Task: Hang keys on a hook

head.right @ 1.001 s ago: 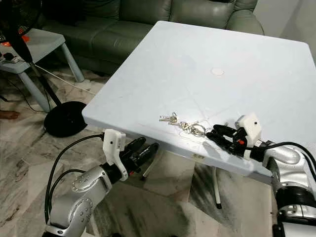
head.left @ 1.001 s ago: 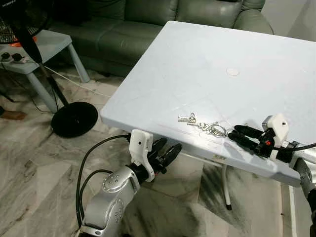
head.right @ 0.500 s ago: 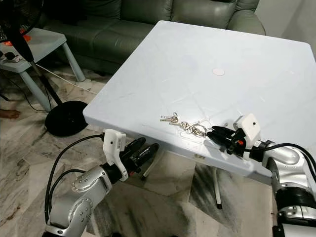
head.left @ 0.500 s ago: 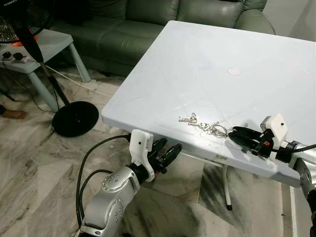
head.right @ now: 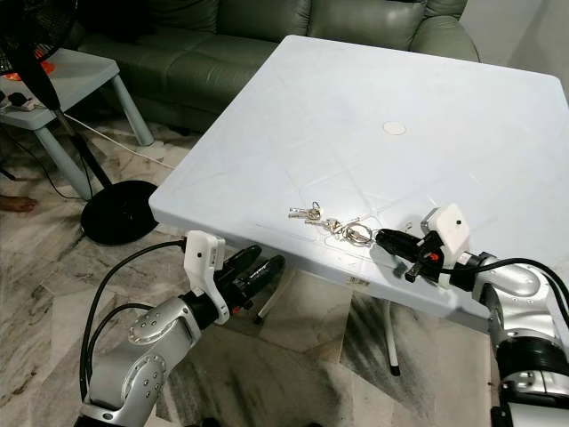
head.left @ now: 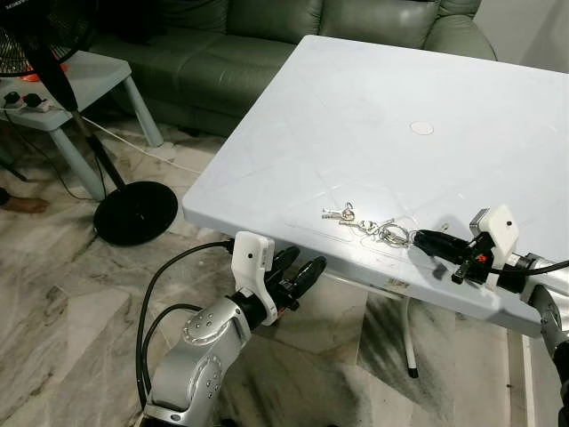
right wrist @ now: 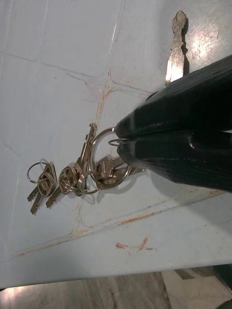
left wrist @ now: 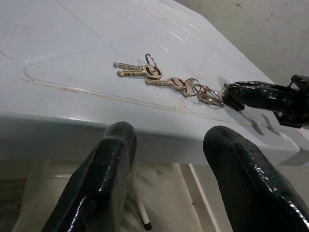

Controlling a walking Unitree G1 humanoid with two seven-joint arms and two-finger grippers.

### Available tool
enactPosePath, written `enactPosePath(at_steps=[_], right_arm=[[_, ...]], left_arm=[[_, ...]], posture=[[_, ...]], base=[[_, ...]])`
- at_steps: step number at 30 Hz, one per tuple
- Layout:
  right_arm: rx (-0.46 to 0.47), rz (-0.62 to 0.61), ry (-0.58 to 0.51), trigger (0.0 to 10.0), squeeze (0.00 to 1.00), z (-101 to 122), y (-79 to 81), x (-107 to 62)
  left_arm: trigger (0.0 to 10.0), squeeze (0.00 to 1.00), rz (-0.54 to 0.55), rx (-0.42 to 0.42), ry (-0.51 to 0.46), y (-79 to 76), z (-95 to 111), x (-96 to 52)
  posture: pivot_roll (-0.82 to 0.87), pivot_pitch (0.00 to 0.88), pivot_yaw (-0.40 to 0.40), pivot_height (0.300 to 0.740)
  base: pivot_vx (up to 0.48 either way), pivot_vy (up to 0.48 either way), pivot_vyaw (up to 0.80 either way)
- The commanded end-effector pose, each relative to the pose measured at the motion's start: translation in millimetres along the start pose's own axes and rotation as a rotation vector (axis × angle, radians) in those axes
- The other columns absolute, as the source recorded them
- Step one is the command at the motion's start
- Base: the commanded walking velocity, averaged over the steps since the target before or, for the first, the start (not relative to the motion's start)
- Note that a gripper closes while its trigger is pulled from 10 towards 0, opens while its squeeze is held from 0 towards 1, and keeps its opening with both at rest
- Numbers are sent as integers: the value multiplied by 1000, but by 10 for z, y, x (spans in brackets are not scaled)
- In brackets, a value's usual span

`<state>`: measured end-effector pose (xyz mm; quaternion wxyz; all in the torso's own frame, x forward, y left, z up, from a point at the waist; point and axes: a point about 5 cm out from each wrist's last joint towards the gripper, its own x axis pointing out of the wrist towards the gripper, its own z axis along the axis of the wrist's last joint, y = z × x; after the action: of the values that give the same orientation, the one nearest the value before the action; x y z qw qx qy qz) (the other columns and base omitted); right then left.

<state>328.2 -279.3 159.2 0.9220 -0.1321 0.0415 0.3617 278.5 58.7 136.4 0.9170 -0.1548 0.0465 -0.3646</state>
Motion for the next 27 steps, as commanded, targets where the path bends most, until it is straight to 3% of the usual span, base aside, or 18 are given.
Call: enactPosePath(at_steps=[1, 5, 9, 18, 24, 25, 26, 27], right_arm=[[11, -3, -17, 0, 0, 5, -10, -39], [60, -65, -94, 0, 0, 84, -59, -9], [141, -197, -251, 0, 0, 213, -130, 33], [198, -409, -416, 0, 0, 244, 27, 176], [217, -573, -553, 0, 0, 386, 187, 247], [221, -597, -567, 1451, 0, 408, 214, 255], [224, -613, -576, 1451, 0, 423, 234, 260], [236, -667, -572, 10000, 0, 432, 259, 276]], left_arm=[[10000, 0, 8, 0, -9, 3, 28, -3], [10000, 0, 14, 3, -12, 20, 33, 4], [10000, 0, 28, 12, -20, 38, 49, 21], [10000, 0, 67, 25, -51, 107, 96, 73], [10000, 0, 141, 63, -94, 271, 198, 121], [10000, 0, 151, 62, -102, 299, 224, 130], [10000, 0, 158, 60, -107, 321, 241, 137], [10000, 0, 176, 69, -123, 366, 288, 152]], posture=[[25, 219, 19, 740], [26, 214, 18, 740], [27, 204, 15, 740], [18, 188, 12, 740], [6, 165, 10, 740], [4, 159, 11, 740], [3, 155, 11, 740], [0, 146, 13, 740]], base=[[0, 0, 0], [0, 0, 0], [0, 0, 0], [0, 0, 0], [0, 0, 0], [0, 0, 0], [0, 0, 0], [0, 0, 0]])
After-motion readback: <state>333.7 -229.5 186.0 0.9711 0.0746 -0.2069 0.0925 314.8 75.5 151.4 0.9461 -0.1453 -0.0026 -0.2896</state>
